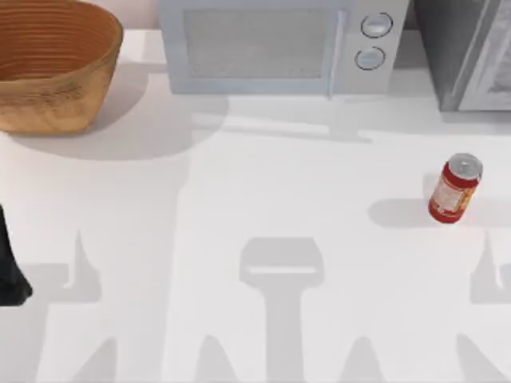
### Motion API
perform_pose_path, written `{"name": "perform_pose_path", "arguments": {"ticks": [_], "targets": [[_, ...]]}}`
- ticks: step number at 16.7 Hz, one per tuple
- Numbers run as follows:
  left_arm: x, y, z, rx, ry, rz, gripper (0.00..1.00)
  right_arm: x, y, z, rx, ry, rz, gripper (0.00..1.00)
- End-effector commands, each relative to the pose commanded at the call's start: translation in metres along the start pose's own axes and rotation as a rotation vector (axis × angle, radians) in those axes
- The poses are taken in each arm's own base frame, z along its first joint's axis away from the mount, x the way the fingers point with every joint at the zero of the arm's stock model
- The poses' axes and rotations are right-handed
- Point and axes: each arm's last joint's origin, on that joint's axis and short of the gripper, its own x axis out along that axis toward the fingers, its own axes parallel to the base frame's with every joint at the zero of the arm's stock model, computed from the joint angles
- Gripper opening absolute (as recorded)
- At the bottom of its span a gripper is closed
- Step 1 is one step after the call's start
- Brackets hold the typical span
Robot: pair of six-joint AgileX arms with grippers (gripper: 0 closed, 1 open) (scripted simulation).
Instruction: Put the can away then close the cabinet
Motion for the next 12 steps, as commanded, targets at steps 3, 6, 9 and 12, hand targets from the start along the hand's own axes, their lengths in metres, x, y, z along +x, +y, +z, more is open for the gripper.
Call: {"name": "perform_pose_path", "arguments": {"ticks": [3, 6, 9, 12], "targets": [[0.000, 0.000, 0.000, 0.000, 0.000, 0.000, 1.00, 0.001, 0.000, 0.001, 0.000, -0.001, 0.000, 1.00], [0.000, 0.000, 0.000, 0.000, 0.000, 0.000, 1.00, 0.006, 0.002, 0.006, 0.004, -0.009, -0.001, 1.00], [0.000, 0.000, 0.000, 0.000, 0.000, 0.000, 1.00, 0.018, 0.007, 0.013, 0.012, -0.007, -0.002, 1.00], [0.000, 0.000, 0.000, 0.000, 0.000, 0.000, 1.00, 0.038, 0.015, 0.015, 0.020, 0.013, -0.003, 1.00]]}}
